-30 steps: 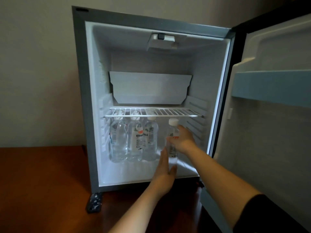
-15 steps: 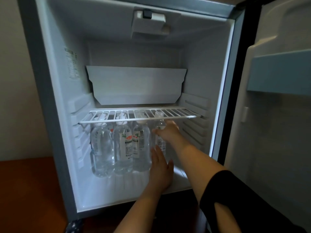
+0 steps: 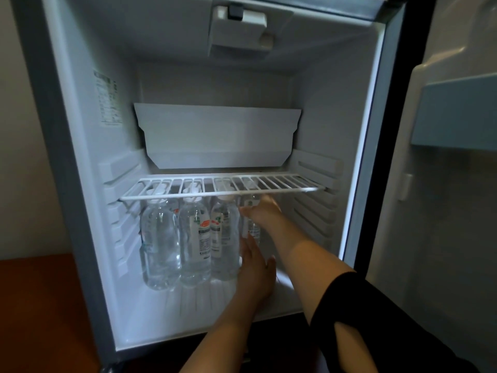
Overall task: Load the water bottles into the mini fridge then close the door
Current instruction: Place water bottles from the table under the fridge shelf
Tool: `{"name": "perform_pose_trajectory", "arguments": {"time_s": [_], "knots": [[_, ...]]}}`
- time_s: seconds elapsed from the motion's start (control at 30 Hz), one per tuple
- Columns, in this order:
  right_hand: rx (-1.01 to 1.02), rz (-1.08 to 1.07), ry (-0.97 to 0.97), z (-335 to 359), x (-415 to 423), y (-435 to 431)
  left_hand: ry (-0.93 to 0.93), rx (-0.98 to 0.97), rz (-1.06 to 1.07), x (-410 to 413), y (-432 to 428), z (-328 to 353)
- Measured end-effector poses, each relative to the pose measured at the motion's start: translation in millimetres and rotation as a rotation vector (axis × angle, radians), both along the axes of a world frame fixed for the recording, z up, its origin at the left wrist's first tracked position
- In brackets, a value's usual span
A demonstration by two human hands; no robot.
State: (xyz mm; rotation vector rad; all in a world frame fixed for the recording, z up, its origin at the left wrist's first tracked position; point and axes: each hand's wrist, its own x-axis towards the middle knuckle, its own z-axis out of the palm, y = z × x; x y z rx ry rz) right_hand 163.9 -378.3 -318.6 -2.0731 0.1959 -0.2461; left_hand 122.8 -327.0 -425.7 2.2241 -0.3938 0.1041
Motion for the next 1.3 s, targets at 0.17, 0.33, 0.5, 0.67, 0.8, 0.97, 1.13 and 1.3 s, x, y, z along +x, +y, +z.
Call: {"name": "perform_pose_trajectory", "arguments": {"time_s": [0.17, 0.33, 0.5, 0.67, 0.8, 0.97, 1.13, 1.3], "knots": [[-0.108, -0.078, -0.08, 0.7, -13.4, 0.3, 0.007, -0.087, -0.035, -13.8, 13.9, 0.7], [-0.224, -0.021, -0.068, 4.9, -47.2, 0.6, -0.012, -0.05, -0.03, -44.3, 32.3, 21.6], [-0.31, 0.087, -0.011, 17.3, -85.0, 15.2, -0.035, 0.051, 0.012, -81.5, 65.2, 49.2], [-0.392, 0.274, -0.027, 29.7, -132.6, 43.8, -0.042, 0.178, 0.033, -116.2, 116.7, 63.9], [-0.491, 0.421, -0.07, 36.5, -165.4, 77.4, -0.004, 0.291, 0.052, -144.7, 159.6, 74.7], [-0.572, 0.566, -0.114, 36.5, -186.1, 133.9, 0.047, 0.416, 0.121, -181.6, 222.7, 77.5], [-0.618, 0.681, -0.15, 27.8, -192.1, 197.6, 0.14, 0.432, 0.245, -213.7, 299.4, 71.6], [-0.646, 0.762, -0.176, 15.2, -185.6, 264.2, 0.168, 0.346, 0.438, -233.6, 380.9, 62.1]]}}
